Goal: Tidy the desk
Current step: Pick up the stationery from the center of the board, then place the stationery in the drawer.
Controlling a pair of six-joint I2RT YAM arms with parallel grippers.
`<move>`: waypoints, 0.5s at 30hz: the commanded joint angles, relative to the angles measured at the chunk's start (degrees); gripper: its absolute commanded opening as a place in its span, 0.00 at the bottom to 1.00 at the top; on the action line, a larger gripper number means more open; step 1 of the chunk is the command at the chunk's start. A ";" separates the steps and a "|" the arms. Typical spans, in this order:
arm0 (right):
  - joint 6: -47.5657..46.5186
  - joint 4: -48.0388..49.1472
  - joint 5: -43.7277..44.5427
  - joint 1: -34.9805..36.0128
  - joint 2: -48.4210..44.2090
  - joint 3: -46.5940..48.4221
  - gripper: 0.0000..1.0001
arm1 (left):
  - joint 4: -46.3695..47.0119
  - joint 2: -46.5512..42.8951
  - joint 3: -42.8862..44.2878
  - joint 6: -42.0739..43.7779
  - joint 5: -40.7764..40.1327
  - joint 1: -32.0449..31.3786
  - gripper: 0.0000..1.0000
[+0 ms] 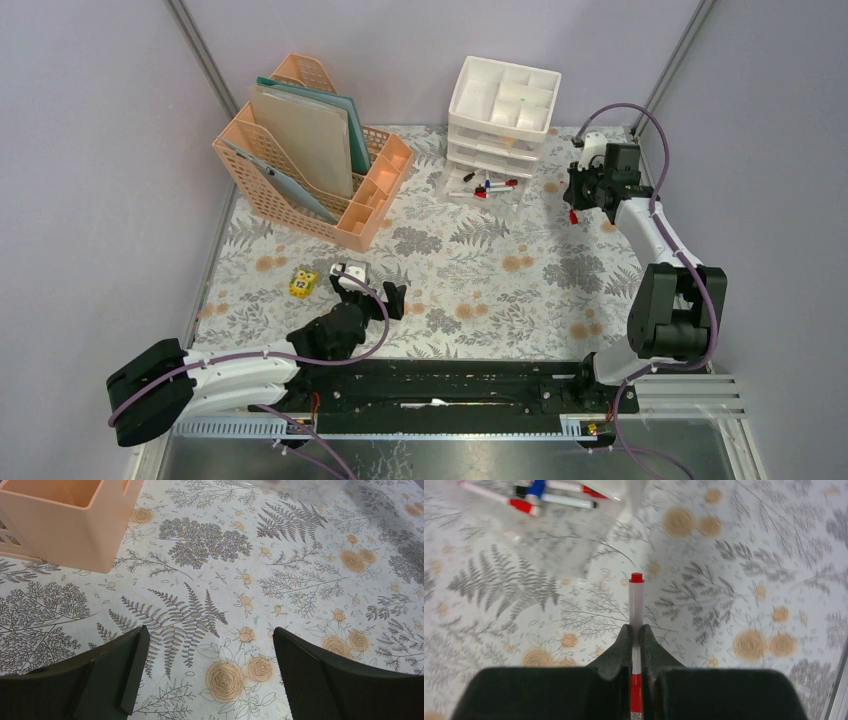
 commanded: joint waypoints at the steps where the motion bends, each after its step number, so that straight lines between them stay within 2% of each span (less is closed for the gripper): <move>1: -13.77 -6.64 -14.18 1.44 -2.40 6.24 0.00 | 2.67 -0.44 -0.40 0.13 -1.41 0.07 0.99; 3: -20.29 -12.23 -17.97 3.10 -1.67 9.83 0.00 | 2.56 -0.29 -0.27 0.13 -1.46 0.07 0.99; 6: -27.20 -15.53 -18.20 7.45 -0.77 13.46 0.00 | 2.58 -0.07 -0.14 0.13 -1.46 0.07 0.99; 15: -48.86 -15.47 -8.37 20.29 6.99 20.44 0.00 | 2.14 1.29 0.70 0.13 -1.55 0.07 0.99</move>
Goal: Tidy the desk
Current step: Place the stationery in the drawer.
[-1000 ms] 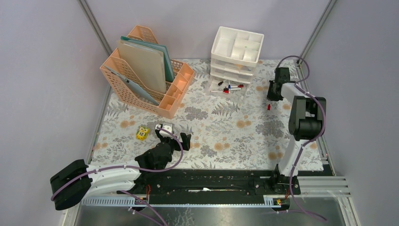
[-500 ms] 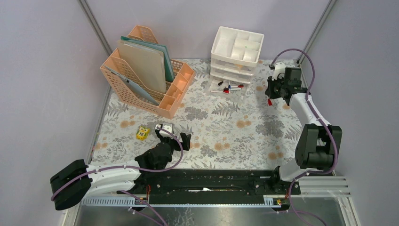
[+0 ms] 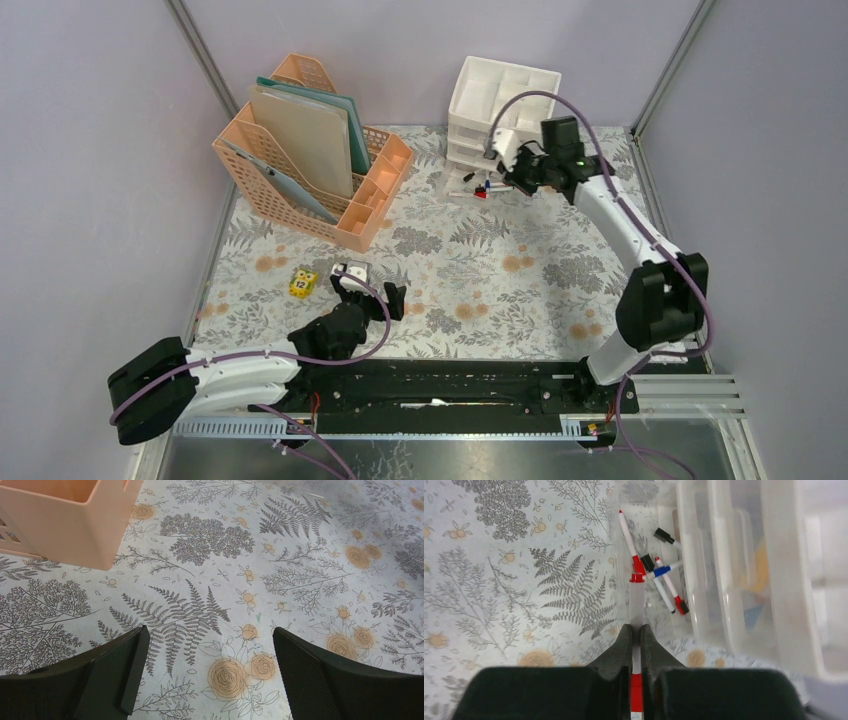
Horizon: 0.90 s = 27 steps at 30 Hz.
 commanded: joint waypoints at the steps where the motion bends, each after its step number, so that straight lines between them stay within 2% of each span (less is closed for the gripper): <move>1: -13.40 -0.84 5.95 4.03 6.04 4.78 0.00 | 2.16 0.59 0.70 0.12 -1.57 0.07 0.99; 8: -18.88 3.72 16.58 7.07 16.10 10.44 0.00 | 2.05 0.57 0.81 0.04 -1.61 0.09 0.99; 12: -19.25 6.26 19.47 7.38 20.76 13.02 0.04 | 2.00 0.62 0.81 0.04 -1.62 0.07 0.99; 14: -18.89 7.12 21.48 7.54 23.10 14.16 0.11 | 1.87 0.61 0.87 -0.04 -1.70 0.07 0.99; 15: -18.55 7.30 22.42 7.63 23.91 14.70 0.18 | 1.88 0.62 0.88 -0.02 -1.70 0.07 0.99; 17: -17.34 7.52 23.63 7.70 24.89 15.21 0.41 | 1.77 0.69 0.96 -0.11 -1.78 0.09 0.99; 19: -15.29 7.85 24.00 7.65 24.51 14.81 0.55 | 1.63 0.53 1.04 -0.22 -2.03 0.07 0.99; 23: -10.04 8.32 22.94 7.65 19.99 11.81 0.62 | -0.56 -0.23 2.21 -0.35 -1.90 0.12 0.99; 27: -4.98 7.15 17.85 7.66 10.06 5.27 0.67 | -6.01 -1.72 5.17 -2.64 0.01 0.12 0.99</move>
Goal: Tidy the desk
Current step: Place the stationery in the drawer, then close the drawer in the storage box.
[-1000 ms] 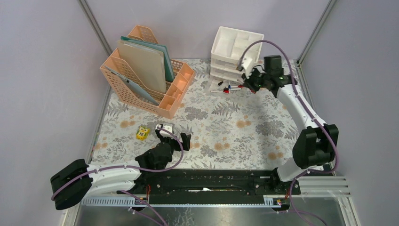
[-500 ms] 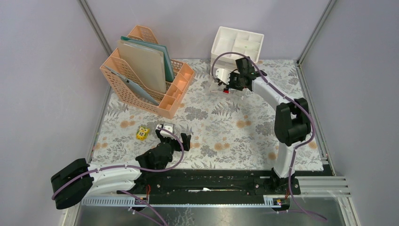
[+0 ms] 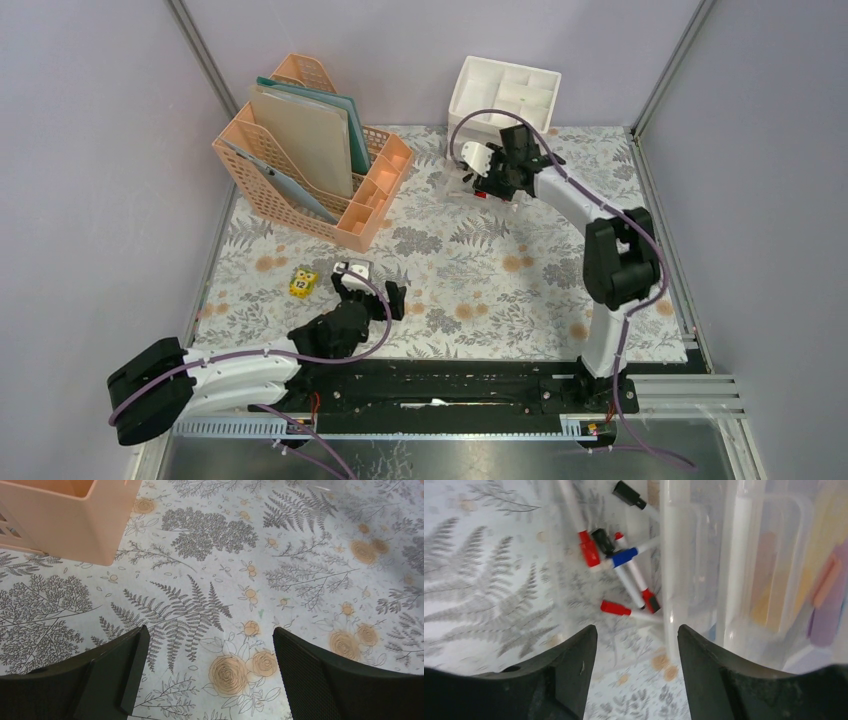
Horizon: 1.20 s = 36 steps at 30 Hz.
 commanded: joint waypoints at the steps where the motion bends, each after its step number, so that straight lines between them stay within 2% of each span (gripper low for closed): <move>1: 8.30 -0.13 -5.43 0.64 -14.95 -6.48 0.69 | -4.25 -2.66 4.98 -2.75 1.21 0.09 0.99; 5: 14.03 -0.11 -8.51 0.30 -29.04 -14.88 0.81 | -8.74 -5.86 7.66 -5.97 4.42 0.16 0.99; 9: 20.77 0.17 -11.59 -1.66 -41.01 -22.83 0.99 | -16.21 -9.46 12.35 -7.01 6.78 0.16 0.99; 12: 25.83 -0.13 -21.56 -5.28 -47.06 -27.88 1.00 | -21.42 -11.70 15.89 -7.07 7.62 0.21 0.99; 15: 26.08 -3.14 -30.69 -5.73 -48.81 -31.35 1.00 | -24.86 -13.10 18.44 -7.69 8.89 0.24 0.99; 17: 22.47 -5.00 -38.96 -5.73 -48.93 -33.97 1.00 | -26.34 -14.19 19.90 -8.25 10.30 0.24 0.99; 19: 19.91 -4.40 -43.14 -5.62 -48.22 -36.39 1.00 | -27.26 -15.38 21.26 -8.48 11.93 0.24 0.99; 21: 16.55 -3.99 -41.66 -5.03 -45.37 -36.67 1.00 | -27.55 -16.63 22.37 -8.48 12.99 0.24 0.99; 23: 13.05 -3.90 -36.02 -3.79 -40.84 -35.09 0.99 | -29.41 -17.98 23.35 -8.40 13.31 0.24 0.99; 25: 10.43 -3.64 -31.46 -2.87 -35.37 -32.44 0.94 | -30.60 -19.12 24.27 -8.19 13.05 0.24 0.99; 27: 8.94 -3.06 -26.39 -1.46 -29.46 -29.17 0.83 | -31.87 -20.28 25.27 -7.99 12.45 0.24 0.99; 29: 8.30 -1.71 -20.41 0.33 -23.57 -25.66 0.69 | -32.92 -21.29 25.97 -7.75 11.82 0.29 0.99; 33: 8.06 2.91 -8.92 3.36 -12.21 -19.26 0.33 | -35.22 -23.49 26.86 -7.63 10.38 0.33 0.99; 36: 7.24 8.83 -3.00 4.88 -7.00 -16.76 0.13 | -36.40 -24.91 26.81 -7.77 9.63 0.35 0.99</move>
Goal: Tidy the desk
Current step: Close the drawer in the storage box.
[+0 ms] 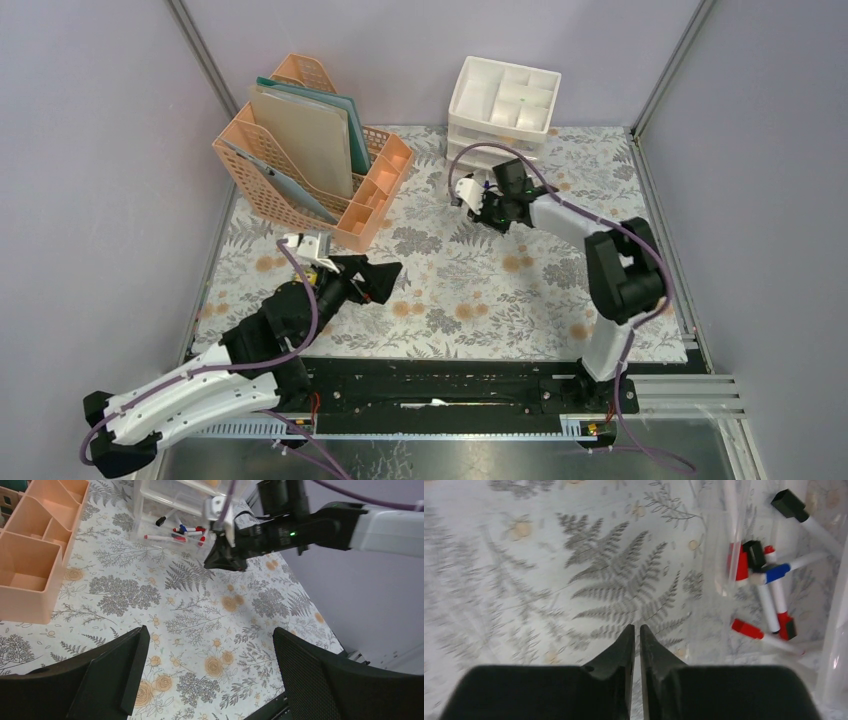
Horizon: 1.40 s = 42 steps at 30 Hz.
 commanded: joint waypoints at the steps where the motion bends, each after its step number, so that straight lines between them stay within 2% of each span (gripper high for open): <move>1: -2.23 9.99 13.48 2.50 6.08 4.75 0.05 | -2.20 -2.14 2.40 0.19 -1.74 0.22 0.99; 2: -2.17 11.63 14.72 2.65 7.60 5.46 0.00 | -2.62 -2.59 2.38 0.19 -1.86 0.22 0.99; 6: -1.96 16.43 20.64 2.85 12.91 8.43 0.00 | -4.17 -4.39 2.21 -0.12 -2.21 0.22 0.99; 11: -2.41 31.66 32.35 2.83 17.44 8.58 0.00 | -4.47 -6.79 1.11 -0.48 -3.00 0.20 0.99; 15: -3.86 38.82 36.36 2.85 19.83 9.09 0.12 | -4.36 -7.33 1.10 -0.18 -3.30 0.18 0.99; 26: -3.02 39.09 38.07 2.76 23.39 14.15 0.34 | -3.73 -6.94 0.75 -0.89 -1.96 0.22 0.99; 31: -1.09 34.38 35.23 2.78 19.81 12.86 0.37 | -3.24 -6.73 1.13 -0.26 -1.51 0.20 0.99; 34: 1.63 23.15 25.96 2.77 10.28 9.49 0.44 | -3.11 -6.10 2.83 1.38 -1.16 0.22 0.99; 38: 4.36 4.09 10.51 2.71 -4.40 6.09 0.66 | -2.56 -3.74 5.83 4.83 -1.55 0.18 0.99; 42: 8.48 -5.46 2.52 1.90 -18.89 2.26 0.80 | -1.99 0.79 10.58 8.26 -2.39 0.22 0.99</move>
